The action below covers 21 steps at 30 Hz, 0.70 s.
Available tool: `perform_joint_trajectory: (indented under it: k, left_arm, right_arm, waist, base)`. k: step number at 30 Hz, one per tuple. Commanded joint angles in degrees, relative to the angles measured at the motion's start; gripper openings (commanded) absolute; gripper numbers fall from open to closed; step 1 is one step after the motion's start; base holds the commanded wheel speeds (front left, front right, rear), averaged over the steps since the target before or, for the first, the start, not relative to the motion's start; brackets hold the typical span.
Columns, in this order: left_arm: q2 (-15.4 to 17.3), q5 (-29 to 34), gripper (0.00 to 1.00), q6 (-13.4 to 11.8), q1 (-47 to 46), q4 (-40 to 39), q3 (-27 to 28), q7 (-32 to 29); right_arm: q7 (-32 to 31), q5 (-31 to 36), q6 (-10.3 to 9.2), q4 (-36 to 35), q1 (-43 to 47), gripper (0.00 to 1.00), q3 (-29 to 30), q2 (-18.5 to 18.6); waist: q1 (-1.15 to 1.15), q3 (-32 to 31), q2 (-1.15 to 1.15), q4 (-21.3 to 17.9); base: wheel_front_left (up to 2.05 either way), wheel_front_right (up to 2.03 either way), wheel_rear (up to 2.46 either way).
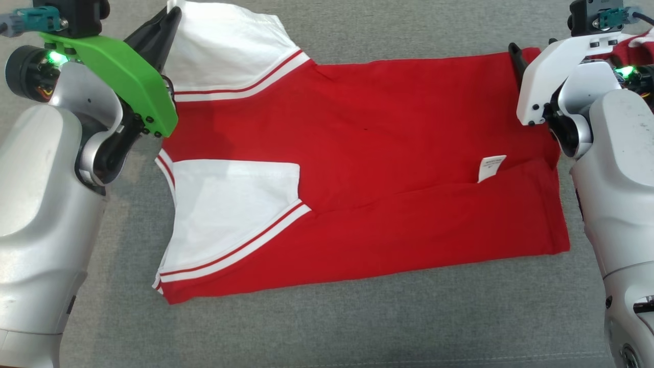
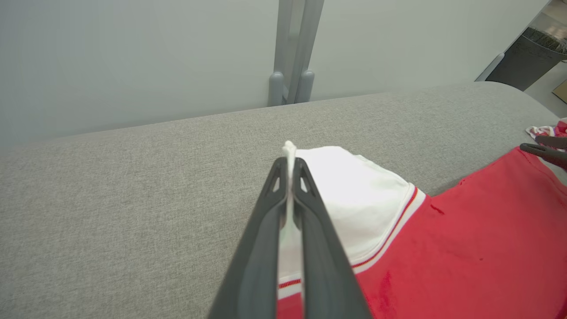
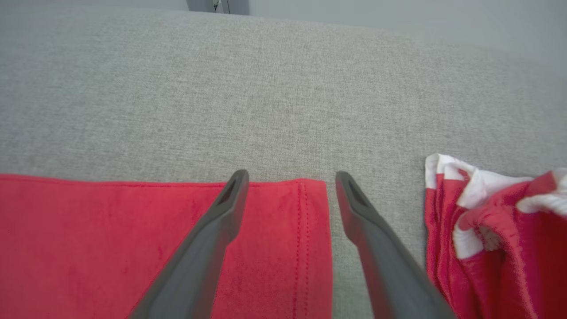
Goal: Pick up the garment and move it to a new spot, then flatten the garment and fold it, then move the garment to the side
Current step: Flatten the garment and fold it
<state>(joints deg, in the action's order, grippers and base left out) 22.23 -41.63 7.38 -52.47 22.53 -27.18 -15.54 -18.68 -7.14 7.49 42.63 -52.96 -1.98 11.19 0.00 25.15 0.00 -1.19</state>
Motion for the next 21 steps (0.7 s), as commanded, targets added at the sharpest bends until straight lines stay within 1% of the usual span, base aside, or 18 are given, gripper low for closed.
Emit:
perform_joint_trajectory:
  k: [1, 4, 10, 11, 12, 13, 14, 15, 16, 17, 21]
  left_arm:
    - [-0.2, -0.3, 0.0, 0.1, 0.5, 0.1, -0.4, 0.7]
    - [-0.4, -0.9, 0.0, 0.1, 0.3, 0.9, -1.4, 1.3]
    - [-0.2, -2.1, 0.0, 0.1, -0.8, 2.4, -3.1, 2.2]
    - [-0.2, -2.3, 0.0, 0.1, -1.0, 2.5, -3.4, 2.3]
    - [-0.1, -2.5, 0.0, 0.1, -1.2, 2.7, -3.6, 2.5]
    - [0.0, -2.6, 0.0, 0.1, -1.3, 2.8, -3.8, 2.6]
    - [0.1, -2.8, 0.0, 0.1, -1.4, 3.0, -4.0, 2.7]
    - [0.2, -2.9, 0.0, 0.1, -1.5, 3.2, -4.2, 2.9]
    - [0.3, -2.9, 0.0, 0.1, -1.6, 3.3, -4.4, 3.0]
    - [0.4, -3.0, 0.0, 0.1, -1.6, 3.4, -4.6, 3.2]
    - [1.0, -3.4, 0.0, 0.1, -1.6, 4.3, -5.3, 4.0]
  right_arm:
    - [-0.4, 0.7, -0.01, 1.4, -1.0, 1.0, 0.6, 0.2]
    - [-0.6, 3.4, -0.02, 4.4, -2.0, 1.0, 1.0, 1.4]
    - [-0.5, 5.0, -0.02, 9.2, -3.1, 1.0, 3.1, 0.7]
    - [-0.4, 5.1, -0.02, 9.8, -3.3, 0.93, 3.3, 0.5]
    - [-0.1, 5.4, -0.01, 10.5, -3.5, 0.82, 3.4, 0.4]
    - [0.0, 5.7, -0.02, 11.1, -3.6, 0.46, 3.5, 0.3]
    - [0.3, 5.9, -0.04, 11.8, -3.8, 0.38, 3.6, 0.2]
    - [0.7, 5.9, -0.05, 12.2, -3.9, 0.2, 3.7, 0.0]
    - [1.5, 6.0, -0.05, 12.6, -4.1, 0.04, 3.9, -0.2]
    - [2.2, 6.2, -0.05, 12.9, -4.2, 0.0, 3.9, -0.3]
    - [5.3, 6.7, -0.05, 14.0, -4.6, 0.0, 3.8, -1.0]
  waist:
    - [0.0, 0.7, 0.0, 2.2]
    - [0.0, 0.7, 0.0, 2.5]
    - [0.0, 0.7, 0.0, 2.5]
    - [0.0, 0.7, 0.0, 2.5]
    - [0.0, 0.8, 0.0, 2.4]
    - [0.0, 0.9, 0.0, 2.4]
    - [0.0, 0.9, 0.0, 2.3]
    - [0.0, 0.9, 0.0, 2.3]
    - [0.0, 0.8, 0.0, 2.2]
    - [0.0, 0.7, 0.0, 2.1]
    - [0.0, -0.3, 0.0, 1.7]
  base:
    - [0.0, 0.0, 0.0]
    - [0.0, 0.0, 0.0]
    - [0.0, 0.0, 0.0]
    - [0.0, 0.0, 0.0]
    - [0.0, 0.0, 0.0]
    - [0.0, 0.0, 0.0]
    - [0.0, 0.0, 0.0]
    - [0.0, 0.0, 0.0]
    - [0.0, 0.0, 0.0]
    - [0.0, 0.0, 0.0]
    - [0.0, 0.0, 0.0]
